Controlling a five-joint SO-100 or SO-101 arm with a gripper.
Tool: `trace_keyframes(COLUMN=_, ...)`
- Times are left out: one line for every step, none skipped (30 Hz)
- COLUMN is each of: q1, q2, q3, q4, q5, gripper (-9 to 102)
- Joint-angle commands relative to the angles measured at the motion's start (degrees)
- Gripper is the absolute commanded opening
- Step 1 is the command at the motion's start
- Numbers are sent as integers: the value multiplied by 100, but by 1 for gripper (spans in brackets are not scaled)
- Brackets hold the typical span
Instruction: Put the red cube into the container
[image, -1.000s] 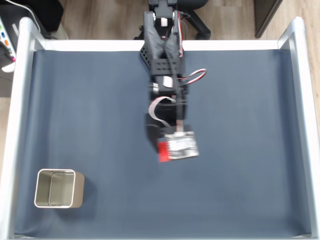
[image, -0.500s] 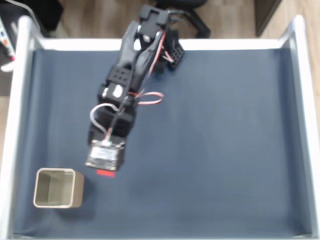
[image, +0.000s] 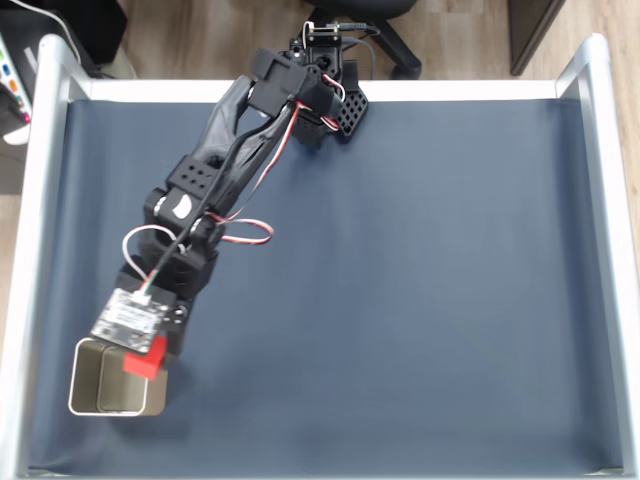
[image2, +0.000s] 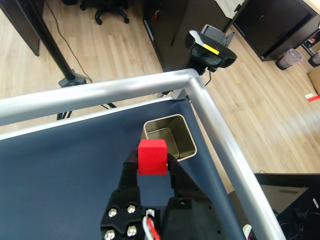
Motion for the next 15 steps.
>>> trace_keyframes(q1=62, q2=-132, q3=-615, q4=-105, q5=-35, gripper=0)
trace_keyframes(q1=97, q2=-246, q3=-747, q4=-123, q5=-9, gripper=0)
trace_keyframes(q1=132, q2=-343, q3=-870, q4=-149, q5=9, gripper=0)
trace_keyframes(q1=167, q2=-431, q3=-967, q4=-149, q5=9, gripper=0)
trace_keyframes(q1=211, q2=-501, q3=-1037, q4=-167, q5=9, gripper=0)
trace_keyframes(q1=255, q2=-571, q3=-1081, q4=-193, q5=18, gripper=0)
trace_keyframes(q1=299, q2=-633, q3=-1125, q4=-220, q5=18, gripper=0)
trace_keyframes(q1=334, q2=-694, q3=-1169, q4=-237, q5=44, gripper=0)
trace_keyframes(q1=360, q2=-756, q3=-1222, q4=-255, q5=70, gripper=0)
trace_keyframes(q1=387, q2=-817, q3=-1248, q4=-290, q5=97, gripper=0)
trace_keyframes(q1=413, q2=-853, q3=-1257, q4=-343, q5=114, gripper=0)
trace_keyframes(q1=439, q2=-896, q3=-1257, q4=-404, q5=123, gripper=0)
trace_keyframes(q1=457, q2=-949, q3=-1266, q4=-448, q5=123, gripper=0)
trace_keyframes(q1=475, q2=-993, q3=-1283, q4=-483, q5=141, gripper=0)
trace_keyframes(q1=483, q2=-1055, q3=-1318, q4=-510, q5=149, gripper=0)
